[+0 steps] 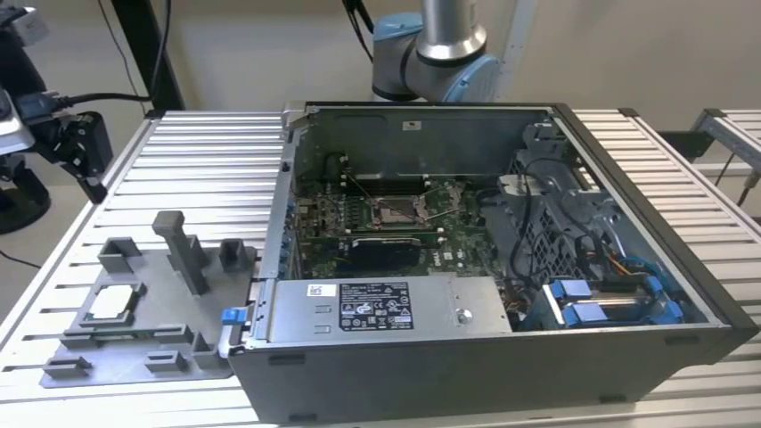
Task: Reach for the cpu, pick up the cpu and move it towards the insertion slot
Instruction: 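Pick up the cpu and move it towards the insertion slot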
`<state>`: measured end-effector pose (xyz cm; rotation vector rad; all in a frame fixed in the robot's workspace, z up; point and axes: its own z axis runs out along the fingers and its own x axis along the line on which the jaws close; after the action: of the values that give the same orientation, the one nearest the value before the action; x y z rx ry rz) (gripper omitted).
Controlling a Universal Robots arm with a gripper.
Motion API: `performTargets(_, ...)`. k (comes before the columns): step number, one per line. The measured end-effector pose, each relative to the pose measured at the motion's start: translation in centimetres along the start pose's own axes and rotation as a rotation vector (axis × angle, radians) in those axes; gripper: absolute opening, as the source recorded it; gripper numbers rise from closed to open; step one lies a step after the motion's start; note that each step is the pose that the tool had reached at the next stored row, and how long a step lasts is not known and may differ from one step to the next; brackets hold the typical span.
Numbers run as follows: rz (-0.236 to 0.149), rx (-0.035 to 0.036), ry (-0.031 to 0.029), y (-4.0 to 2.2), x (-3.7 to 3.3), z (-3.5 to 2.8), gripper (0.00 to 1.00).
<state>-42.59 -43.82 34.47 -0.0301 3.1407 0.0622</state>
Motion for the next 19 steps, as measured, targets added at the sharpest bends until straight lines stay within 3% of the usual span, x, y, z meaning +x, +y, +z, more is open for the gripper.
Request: performTargets(19,0.000,0.0000,0.0000,-0.05,0.01,1.08,1.00)
